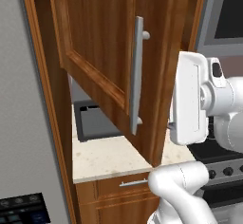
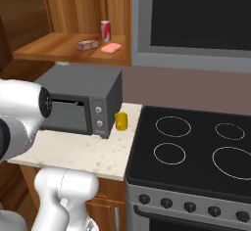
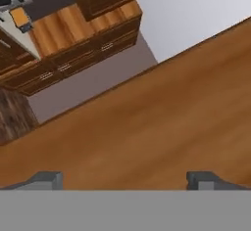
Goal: Pick the bar soap and bar soap from the cabinet and place them on the counter.
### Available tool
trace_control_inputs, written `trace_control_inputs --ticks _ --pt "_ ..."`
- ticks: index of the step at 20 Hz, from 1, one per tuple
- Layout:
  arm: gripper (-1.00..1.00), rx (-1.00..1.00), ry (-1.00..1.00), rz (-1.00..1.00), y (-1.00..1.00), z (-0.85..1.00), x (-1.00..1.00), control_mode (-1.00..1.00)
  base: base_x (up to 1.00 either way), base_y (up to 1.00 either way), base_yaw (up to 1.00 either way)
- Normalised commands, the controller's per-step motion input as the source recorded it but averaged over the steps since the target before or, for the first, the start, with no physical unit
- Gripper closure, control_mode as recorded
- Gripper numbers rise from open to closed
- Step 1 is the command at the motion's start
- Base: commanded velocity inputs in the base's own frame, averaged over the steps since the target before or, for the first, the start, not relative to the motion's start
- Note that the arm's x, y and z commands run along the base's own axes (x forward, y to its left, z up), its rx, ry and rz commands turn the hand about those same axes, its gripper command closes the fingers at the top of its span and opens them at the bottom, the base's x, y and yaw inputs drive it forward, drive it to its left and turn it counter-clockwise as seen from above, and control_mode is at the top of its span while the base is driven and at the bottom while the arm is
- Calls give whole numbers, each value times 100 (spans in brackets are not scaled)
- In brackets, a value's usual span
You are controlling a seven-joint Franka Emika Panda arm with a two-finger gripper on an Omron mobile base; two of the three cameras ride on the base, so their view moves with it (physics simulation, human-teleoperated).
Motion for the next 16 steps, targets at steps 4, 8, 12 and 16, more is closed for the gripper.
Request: trace_control_inputs --ticks 4,8,12,16 --pt "-100 0 49 3 71 -18 4 -100 0 0 0" --pt "-100 0 50 1 37 -6 14 -100 0 0 0" --pt "-100 -1 40 0 -7 0 13 -100 0 0 0" --pt "-100 0 29 0 -36 11 12 -100 0 0 0"
